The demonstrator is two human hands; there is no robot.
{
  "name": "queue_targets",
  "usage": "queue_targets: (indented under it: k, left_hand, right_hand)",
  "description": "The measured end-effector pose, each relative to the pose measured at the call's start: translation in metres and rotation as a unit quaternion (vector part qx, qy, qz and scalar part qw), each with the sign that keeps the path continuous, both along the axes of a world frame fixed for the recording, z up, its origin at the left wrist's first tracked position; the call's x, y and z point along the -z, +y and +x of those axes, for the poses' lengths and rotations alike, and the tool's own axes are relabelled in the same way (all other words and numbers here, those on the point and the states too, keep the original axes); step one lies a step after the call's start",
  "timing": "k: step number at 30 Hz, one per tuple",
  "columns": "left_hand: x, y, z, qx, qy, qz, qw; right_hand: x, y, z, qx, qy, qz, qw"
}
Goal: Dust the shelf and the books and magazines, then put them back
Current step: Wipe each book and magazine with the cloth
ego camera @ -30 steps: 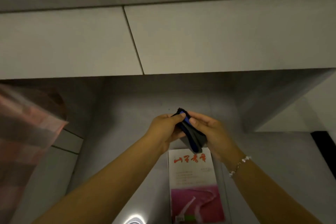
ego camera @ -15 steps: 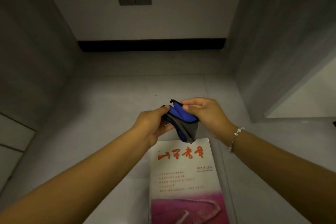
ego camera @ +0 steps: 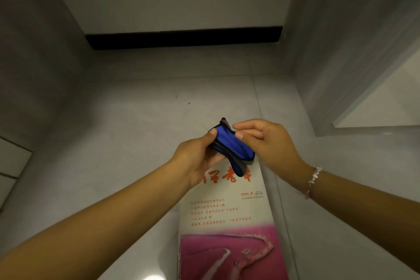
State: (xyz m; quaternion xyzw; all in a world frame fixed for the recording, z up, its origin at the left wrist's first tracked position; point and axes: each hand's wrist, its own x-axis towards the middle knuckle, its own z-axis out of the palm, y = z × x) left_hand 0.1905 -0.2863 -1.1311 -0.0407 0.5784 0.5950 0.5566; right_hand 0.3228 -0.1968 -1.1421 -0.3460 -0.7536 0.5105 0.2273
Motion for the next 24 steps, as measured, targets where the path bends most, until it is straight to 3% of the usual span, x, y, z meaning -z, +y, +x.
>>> queue_targets:
  k: [6,12,18,24]
  left_hand:
    - [0.009,-0.001,0.004,0.02,-0.012,0.033,0.999]
    - [0.018,-0.006,0.003,0.073,0.068,-0.006,0.995]
    - [0.02,-0.013,0.001,0.039,0.012,-0.066,0.997]
    - [0.016,-0.01,0.005,0.025,-0.054,-0.012,0.998]
  right_hand:
    - [0.011,-0.007,0.006,-0.039,0.009,0.025,0.999]
    - [0.016,0.0,0.004,-0.033,0.007,-0.001,0.999]
    - [0.021,0.014,0.007,0.036,-0.032,0.023,0.999]
    - [0.02,-0.012,0.011,-0.045,-0.023,0.071,0.996]
